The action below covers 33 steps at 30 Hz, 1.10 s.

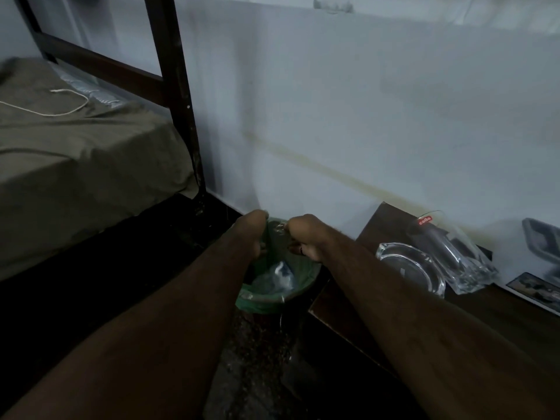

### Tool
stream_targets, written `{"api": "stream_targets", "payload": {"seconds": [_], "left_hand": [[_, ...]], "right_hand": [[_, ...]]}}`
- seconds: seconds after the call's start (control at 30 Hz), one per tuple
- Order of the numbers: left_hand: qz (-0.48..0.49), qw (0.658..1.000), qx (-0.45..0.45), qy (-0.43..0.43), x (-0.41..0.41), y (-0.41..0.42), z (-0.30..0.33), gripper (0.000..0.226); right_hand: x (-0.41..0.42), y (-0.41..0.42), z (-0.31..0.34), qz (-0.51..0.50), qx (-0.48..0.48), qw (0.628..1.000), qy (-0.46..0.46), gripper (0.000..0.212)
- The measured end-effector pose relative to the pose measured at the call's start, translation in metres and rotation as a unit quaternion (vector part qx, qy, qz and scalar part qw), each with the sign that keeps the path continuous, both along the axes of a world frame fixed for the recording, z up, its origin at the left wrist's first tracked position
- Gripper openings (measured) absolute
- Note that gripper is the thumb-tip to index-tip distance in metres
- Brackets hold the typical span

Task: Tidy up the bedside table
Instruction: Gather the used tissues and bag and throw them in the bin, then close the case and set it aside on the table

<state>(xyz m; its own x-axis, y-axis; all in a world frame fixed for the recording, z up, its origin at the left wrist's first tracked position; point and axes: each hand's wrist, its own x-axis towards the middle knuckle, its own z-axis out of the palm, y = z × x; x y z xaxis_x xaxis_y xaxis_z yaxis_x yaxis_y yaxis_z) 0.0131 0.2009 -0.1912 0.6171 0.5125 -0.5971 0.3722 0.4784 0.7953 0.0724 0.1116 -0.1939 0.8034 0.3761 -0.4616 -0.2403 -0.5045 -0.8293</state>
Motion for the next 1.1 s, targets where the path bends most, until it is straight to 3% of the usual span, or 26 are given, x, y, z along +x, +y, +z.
{"api": "stream_targets", "payload": {"seconds": [0.1, 0.4, 0.47, 0.57, 0.7, 0.77, 0.9, 1.1], "left_hand": [[-0.033, 0.999, 0.003, -0.039, 0.001, -0.011, 0.015, 0.042], [-0.123, 0.975, 0.065, -0.172, -0.008, -0.097, 0.061, 0.035], [-0.139, 0.967, 0.094, -0.193, -0.011, -0.125, 0.071, 0.032], [-0.171, 0.953, 0.11, -0.226, -0.02, -0.17, 0.086, 0.037], [-0.209, 0.945, 0.081, -0.239, -0.025, -0.219, 0.089, 0.045], [-0.222, 0.943, 0.068, -0.236, -0.03, -0.247, 0.093, 0.038], [-0.276, 0.93, 0.025, -0.242, -0.033, -0.29, 0.091, 0.033], [-0.34, 0.915, 0.016, -0.216, -0.032, -0.334, 0.071, 0.027]], "right_hand": [[-0.008, -0.007, 0.022, 0.007, 0.008, 1.0, -0.025, 0.014], [-0.04, -0.113, 0.094, 0.017, -0.056, 0.97, -0.234, 0.024], [-0.048, -0.146, 0.105, 0.0, -0.075, 0.963, -0.26, 0.045], [-0.058, -0.194, 0.116, -0.041, -0.075, 0.952, -0.294, 0.035], [-0.069, -0.248, 0.118, -0.083, -0.112, 0.942, -0.307, 0.033], [-0.078, -0.279, 0.118, -0.095, -0.12, 0.939, -0.308, 0.038], [-0.09, -0.338, 0.114, -0.115, -0.121, 0.934, -0.315, 0.018], [-0.102, -0.396, 0.097, -0.16, -0.126, 0.931, -0.304, 0.023]]}}
